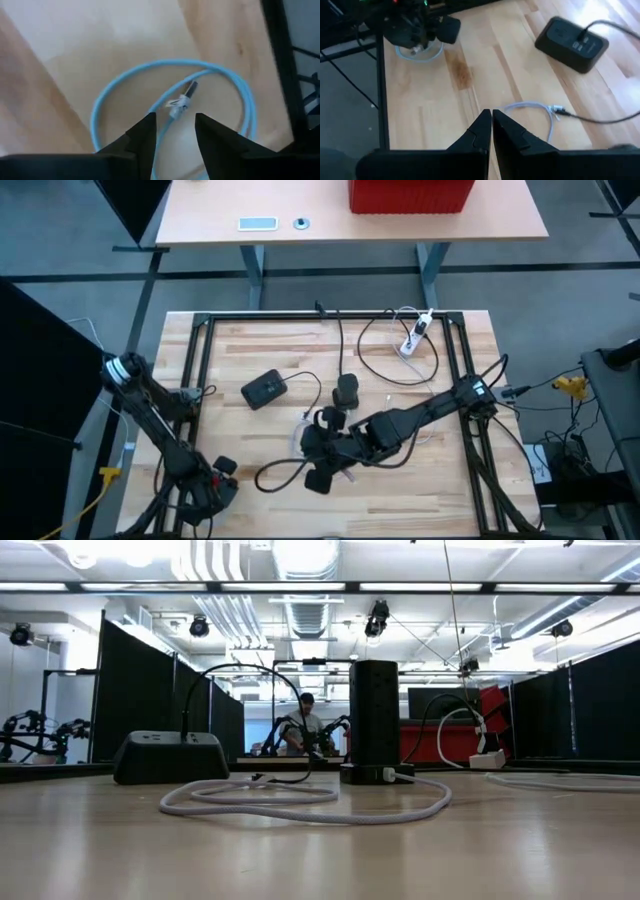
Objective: Insert USB
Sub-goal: Insert the light blue charger cable into the left black outlet extension
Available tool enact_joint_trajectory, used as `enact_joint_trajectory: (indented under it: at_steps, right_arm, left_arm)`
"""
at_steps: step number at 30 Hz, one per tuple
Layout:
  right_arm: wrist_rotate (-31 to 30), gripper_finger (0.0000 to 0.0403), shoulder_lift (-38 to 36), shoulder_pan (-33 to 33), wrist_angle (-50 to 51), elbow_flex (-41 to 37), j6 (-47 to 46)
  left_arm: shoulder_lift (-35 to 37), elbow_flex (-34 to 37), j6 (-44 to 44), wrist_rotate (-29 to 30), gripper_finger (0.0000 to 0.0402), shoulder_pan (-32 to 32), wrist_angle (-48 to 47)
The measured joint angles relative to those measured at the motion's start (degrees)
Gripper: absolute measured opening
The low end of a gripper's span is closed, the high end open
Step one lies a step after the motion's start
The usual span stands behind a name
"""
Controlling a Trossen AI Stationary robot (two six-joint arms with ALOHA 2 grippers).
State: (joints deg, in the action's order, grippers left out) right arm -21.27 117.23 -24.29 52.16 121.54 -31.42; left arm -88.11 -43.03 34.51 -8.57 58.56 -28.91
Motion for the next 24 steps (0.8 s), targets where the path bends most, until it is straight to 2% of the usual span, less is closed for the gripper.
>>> enact_joint_trajectory:
  at_steps: [15,17,20,24]
  right_arm:
    - [-1.3,0.0000,-1.8,-0.7,3.2,-0.1,-5.0]
    - [-1.3,0.0000,-3.8,-0.7,3.2,-0.1,-3.4]
    - [-1.6,0.0000,-6.7,-0.1,3.1,-0.1,1.7]
    - [-3.6,0.0000,-10.2,2.6,3.3,-0.1,10.8]
  left_arm:
    - [-2.4,0.0,5.1,6.7,0.0012,2.5,3.9]
    - [-0.9,0.0,6.6,9.9,0.0012,2.5,2.4]
    - [3.2,0.2,11.1,18.6,0.0012,1.8,-1.5]
    - [12.4,0.2,18.7,25.7,0.0012,0.8,-5.4]
